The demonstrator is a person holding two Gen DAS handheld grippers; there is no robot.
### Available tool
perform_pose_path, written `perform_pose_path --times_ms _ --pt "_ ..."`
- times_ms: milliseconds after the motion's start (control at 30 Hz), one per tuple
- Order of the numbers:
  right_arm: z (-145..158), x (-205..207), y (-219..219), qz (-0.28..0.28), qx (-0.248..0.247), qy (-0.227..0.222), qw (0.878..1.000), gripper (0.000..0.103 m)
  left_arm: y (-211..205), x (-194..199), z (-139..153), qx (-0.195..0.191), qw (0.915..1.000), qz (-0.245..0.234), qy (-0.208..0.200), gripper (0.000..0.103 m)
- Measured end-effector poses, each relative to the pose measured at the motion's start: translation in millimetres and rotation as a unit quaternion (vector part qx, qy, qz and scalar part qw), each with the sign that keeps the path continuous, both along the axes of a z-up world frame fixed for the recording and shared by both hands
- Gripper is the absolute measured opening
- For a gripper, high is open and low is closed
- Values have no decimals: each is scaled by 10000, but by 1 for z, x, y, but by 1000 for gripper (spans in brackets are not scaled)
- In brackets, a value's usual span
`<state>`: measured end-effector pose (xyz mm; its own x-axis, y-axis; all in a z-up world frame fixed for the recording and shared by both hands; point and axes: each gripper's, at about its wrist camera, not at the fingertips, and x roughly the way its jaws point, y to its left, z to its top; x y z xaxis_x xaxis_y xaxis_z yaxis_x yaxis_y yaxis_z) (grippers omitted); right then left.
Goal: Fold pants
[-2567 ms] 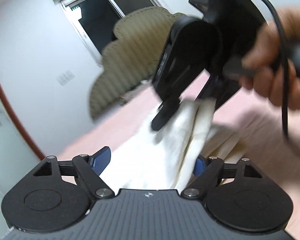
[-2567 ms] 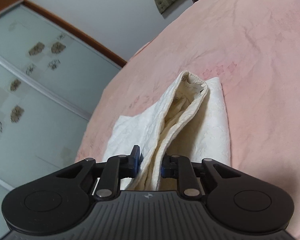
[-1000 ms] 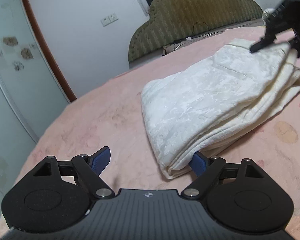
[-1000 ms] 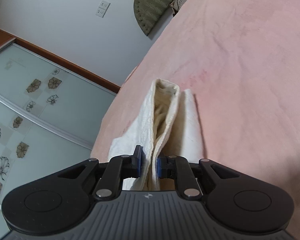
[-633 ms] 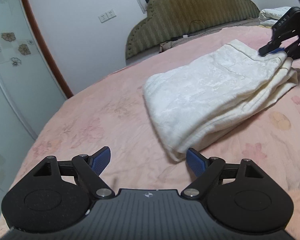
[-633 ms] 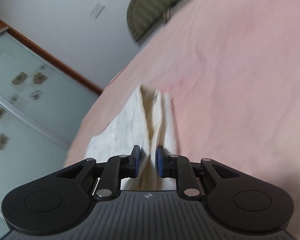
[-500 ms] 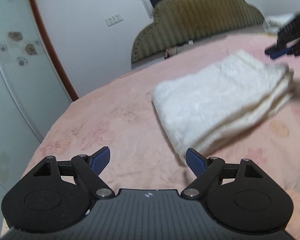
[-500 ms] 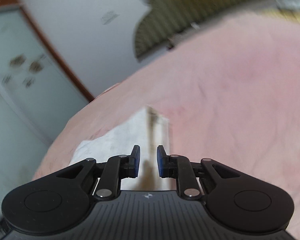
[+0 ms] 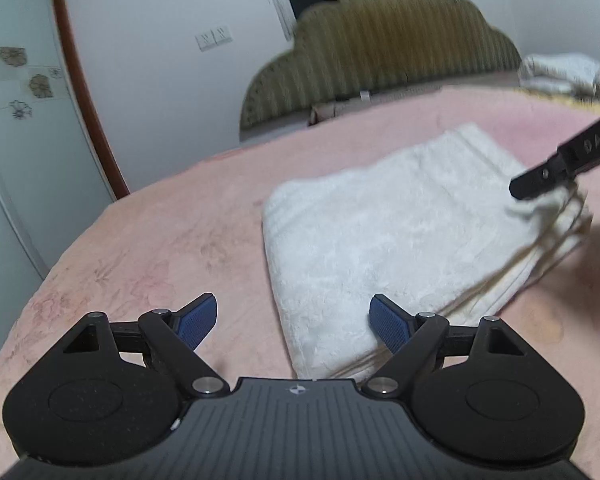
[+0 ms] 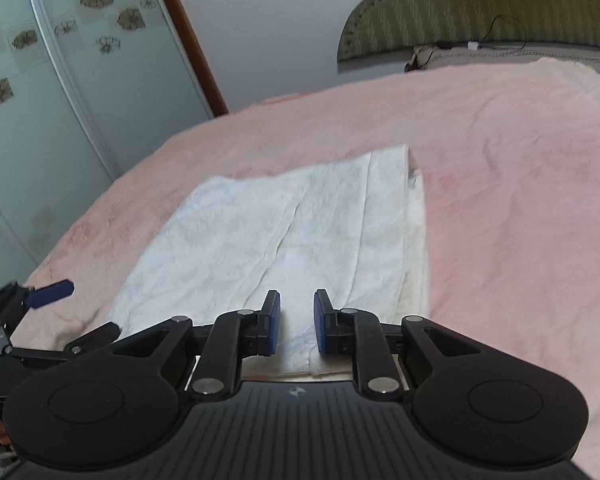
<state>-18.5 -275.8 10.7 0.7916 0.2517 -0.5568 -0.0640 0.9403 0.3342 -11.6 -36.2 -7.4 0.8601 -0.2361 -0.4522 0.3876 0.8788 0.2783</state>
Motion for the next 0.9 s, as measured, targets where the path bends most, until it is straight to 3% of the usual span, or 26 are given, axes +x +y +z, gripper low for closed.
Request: perform_pose_path --times_ms 133,233,300,333,400,500,633,733,800,900 --pt "-7 2 0 31 -121 65 9999 20 4 2 10 -369 9993 -43 19 89" --pt "-7 -1 6 95 -464 92 9988 20 -4 2 3 -276 9989 -216 298 88" --pt "-2 -5 9 27 -542 2 9985 21 -5 0 1 -306 9990 -208 244 88" --pt "1 -7 8 -29 -521 -62 9986 24 -5 0 2 -339 9989 -207 235 89" --pt "5 -8 0 -234 -490 -152 9984 46 -3 5 7 -510 9981 -153 296 89" --pt "6 -8 -11 -478 -393 -186 9979 53 -3 8 14 -689 9971 -126 302 89" --pt "6 -21 -39 -594 783 -297 9947 53 -14 0 19 -579 9974 -403 148 89" --pt "-2 -29 -62 -555 1878 -180 9805 53 -33 -10 20 -477 9945 -924 82 89" --pt "-7 -35 -69 -521 2247 -15 9730 53 -50 -20 21 -349 9908 -1304 -80 89" --pt "-15 -44 -72 -548 2420 161 9686 53 -72 -30 20 -210 9854 -1665 -274 89"
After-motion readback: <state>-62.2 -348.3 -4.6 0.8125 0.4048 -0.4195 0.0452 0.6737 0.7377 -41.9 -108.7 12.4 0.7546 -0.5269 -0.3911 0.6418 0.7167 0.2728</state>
